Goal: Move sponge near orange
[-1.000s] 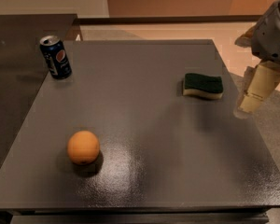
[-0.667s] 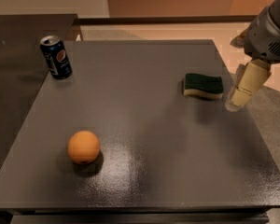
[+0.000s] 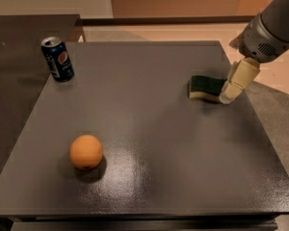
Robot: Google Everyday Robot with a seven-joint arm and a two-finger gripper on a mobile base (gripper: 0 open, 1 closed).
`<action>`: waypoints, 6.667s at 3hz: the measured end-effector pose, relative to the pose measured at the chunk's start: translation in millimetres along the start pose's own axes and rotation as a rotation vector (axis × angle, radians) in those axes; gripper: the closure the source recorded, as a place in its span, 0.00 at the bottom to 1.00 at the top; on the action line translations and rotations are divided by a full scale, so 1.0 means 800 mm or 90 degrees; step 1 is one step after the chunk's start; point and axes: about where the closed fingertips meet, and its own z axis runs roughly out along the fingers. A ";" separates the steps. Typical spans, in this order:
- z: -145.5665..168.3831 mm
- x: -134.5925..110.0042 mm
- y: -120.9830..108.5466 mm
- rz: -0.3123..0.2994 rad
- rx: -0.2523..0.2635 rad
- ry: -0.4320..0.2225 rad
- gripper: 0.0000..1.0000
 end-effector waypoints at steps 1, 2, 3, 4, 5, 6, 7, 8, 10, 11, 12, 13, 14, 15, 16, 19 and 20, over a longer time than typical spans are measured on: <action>0.034 0.000 -0.010 0.003 -0.023 0.002 0.00; 0.063 0.002 -0.012 0.005 -0.051 0.005 0.00; 0.084 0.003 -0.008 0.001 -0.079 0.011 0.17; 0.094 0.005 -0.004 -0.003 -0.099 0.013 0.41; 0.094 0.004 -0.003 -0.004 -0.109 0.008 0.64; 0.084 -0.013 0.003 -0.021 -0.116 -0.007 0.87; 0.071 -0.050 0.028 -0.067 -0.130 -0.031 1.00; 0.054 -0.095 0.066 -0.127 -0.150 -0.049 1.00; 0.026 -0.132 0.108 -0.193 -0.161 -0.048 1.00; 0.029 -0.129 0.121 -0.205 -0.160 -0.034 1.00; 0.039 -0.125 0.145 -0.228 -0.170 -0.012 1.00; 0.058 -0.122 0.177 -0.253 -0.193 0.001 1.00; 0.076 -0.128 0.206 -0.272 -0.221 0.003 1.00; 0.088 -0.138 0.232 -0.285 -0.243 -0.003 1.00; 0.098 -0.146 0.252 -0.299 -0.253 -0.005 1.00; 0.103 -0.151 0.262 -0.296 -0.249 -0.007 0.37; 0.102 -0.152 0.263 -0.297 -0.248 -0.006 0.13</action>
Offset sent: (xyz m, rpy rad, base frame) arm 0.0325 0.0129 -0.0675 0.0271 0.1232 0.0310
